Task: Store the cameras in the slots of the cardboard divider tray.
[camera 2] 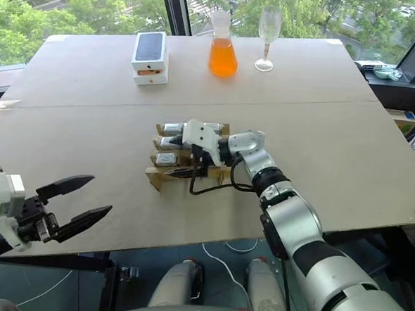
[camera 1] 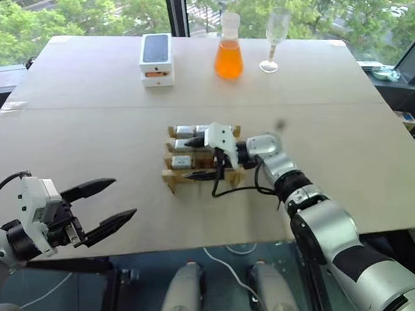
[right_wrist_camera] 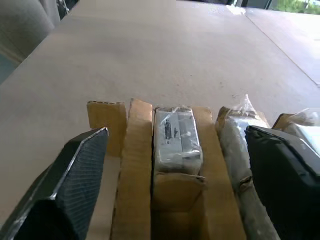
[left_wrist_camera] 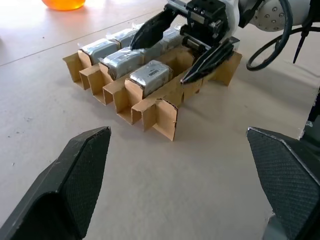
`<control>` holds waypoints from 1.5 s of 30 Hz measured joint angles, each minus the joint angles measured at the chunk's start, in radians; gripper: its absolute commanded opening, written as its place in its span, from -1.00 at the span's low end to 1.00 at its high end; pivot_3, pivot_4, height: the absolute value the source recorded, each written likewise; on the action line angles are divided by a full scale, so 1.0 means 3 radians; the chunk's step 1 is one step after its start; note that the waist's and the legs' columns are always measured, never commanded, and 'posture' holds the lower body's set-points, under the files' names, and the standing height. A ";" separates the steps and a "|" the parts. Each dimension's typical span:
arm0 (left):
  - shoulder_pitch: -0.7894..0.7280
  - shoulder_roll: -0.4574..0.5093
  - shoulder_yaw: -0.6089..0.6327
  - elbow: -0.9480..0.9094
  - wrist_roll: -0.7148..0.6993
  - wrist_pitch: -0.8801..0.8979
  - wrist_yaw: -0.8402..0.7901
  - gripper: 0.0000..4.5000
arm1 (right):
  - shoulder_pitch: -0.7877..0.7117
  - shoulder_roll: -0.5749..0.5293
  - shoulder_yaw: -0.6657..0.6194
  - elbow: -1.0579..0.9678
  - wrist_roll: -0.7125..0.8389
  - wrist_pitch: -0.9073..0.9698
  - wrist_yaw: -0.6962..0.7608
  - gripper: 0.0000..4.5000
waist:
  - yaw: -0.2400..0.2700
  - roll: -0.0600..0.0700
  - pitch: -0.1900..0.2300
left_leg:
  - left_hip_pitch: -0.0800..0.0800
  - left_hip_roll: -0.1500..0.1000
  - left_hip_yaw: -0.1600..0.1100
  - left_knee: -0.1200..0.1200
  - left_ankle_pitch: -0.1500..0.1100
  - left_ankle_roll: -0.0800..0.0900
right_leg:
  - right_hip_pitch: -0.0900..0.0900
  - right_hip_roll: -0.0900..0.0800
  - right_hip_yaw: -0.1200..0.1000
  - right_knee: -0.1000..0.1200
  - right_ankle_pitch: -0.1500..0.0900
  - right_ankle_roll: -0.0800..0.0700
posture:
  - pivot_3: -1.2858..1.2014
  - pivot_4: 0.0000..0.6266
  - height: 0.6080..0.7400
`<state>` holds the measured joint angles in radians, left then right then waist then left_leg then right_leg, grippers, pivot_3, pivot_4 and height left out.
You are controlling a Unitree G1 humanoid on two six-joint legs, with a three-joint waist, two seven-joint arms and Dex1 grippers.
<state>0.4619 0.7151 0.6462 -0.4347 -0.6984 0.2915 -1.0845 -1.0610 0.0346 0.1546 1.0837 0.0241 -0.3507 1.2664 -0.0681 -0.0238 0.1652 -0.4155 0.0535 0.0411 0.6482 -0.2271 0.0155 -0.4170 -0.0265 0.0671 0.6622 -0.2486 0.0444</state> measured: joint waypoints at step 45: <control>-0.1128 0.0426 -0.0745 0.0486 0.0035 0.0100 -0.0338 1.00 | 0.3085 -0.0340 -0.0213 -0.4244 0.0043 0.2608 -0.3269 0.98 | 0.0082 -0.0004 0.0001 | 0.0000 0.0000 0.0016 0.0003 0.0000 0.0002 | -0.0004 0.0007 0.0006 -0.0001 -0.0002 0.0004 | 0.03 -0.52 1.00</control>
<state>0.1234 0.8431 0.4227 -0.2890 -0.6878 0.3214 -1.1858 -0.1354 -0.0675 0.0906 -0.1894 0.0369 0.4316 0.2858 -0.0434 -0.0250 0.1654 -0.4153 0.0534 0.0458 0.6491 -0.2270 0.0161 -0.4183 -0.0243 0.0688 0.6621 -0.2491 0.0457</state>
